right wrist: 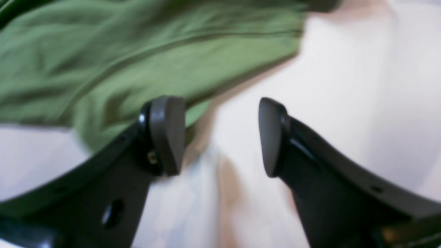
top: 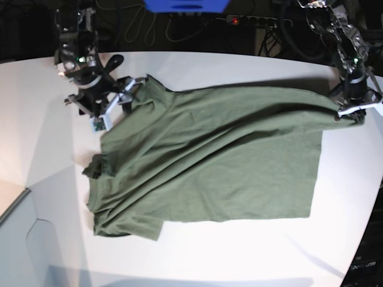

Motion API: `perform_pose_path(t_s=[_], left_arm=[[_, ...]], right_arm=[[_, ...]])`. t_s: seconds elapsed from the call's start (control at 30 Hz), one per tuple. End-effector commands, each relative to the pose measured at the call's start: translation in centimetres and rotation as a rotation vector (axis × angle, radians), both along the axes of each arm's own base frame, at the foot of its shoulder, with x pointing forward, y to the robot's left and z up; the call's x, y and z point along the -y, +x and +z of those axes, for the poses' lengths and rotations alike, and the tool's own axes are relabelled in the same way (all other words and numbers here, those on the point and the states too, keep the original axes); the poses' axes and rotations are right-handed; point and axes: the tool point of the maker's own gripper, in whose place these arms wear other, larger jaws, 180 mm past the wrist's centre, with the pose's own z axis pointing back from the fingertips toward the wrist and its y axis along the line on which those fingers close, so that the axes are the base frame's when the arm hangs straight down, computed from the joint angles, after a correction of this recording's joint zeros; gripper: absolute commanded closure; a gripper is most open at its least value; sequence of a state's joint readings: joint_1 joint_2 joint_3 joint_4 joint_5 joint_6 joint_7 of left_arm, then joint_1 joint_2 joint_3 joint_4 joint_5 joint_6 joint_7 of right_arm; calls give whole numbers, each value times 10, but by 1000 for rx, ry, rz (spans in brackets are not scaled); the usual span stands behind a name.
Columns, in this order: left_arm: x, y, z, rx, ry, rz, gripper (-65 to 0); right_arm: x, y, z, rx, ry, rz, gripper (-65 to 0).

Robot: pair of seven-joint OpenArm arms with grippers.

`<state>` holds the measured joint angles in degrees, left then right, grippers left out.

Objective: Layout the t-shirt on the table in an organized manner, then fold the t-shirt properly
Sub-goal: 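Grasp the collar corner with the right gripper and drag it outward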

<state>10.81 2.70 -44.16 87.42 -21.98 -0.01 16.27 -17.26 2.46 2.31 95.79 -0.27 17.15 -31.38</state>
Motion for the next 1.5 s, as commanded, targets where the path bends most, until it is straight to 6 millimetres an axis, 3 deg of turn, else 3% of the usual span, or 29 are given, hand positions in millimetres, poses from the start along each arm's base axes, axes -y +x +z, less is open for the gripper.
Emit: perform_pose_path(t_s=[0.0,0.33,0.47,0.57,0.8,0.97,1.1,1.23,1.47], left_arm=[[-7,5,15,40,42,1,-1],[-7,5,16,40,42,3,-1],[-7,1,13,29,42,2,-1],[-7,0,12,28,41,2,-1],[-7,0,12,28,41,2,-1],[-7,1,12,28,41,1,-1],[-7,1,13,30,41,1,-1],[-7,2,13,33,41,1,-1],[-6,2,13,33,39,1,-1]], right_arm=[[-4,7,9,41,8,13,-337],[-9,4,-20,-38,21,18,-335],[-16,2,-23,-49,34,27,-328],[-28,0,-24,-52,44,54,-264],[-36,-2,-23,-54,51,74,0],[-24,-15,-19,-87,20,58,0],[-9,-24,2,-42,5,12,0],[-8,-41,18,-23,-2,15,0],[1,-74,19,-61,1,-47,0]])
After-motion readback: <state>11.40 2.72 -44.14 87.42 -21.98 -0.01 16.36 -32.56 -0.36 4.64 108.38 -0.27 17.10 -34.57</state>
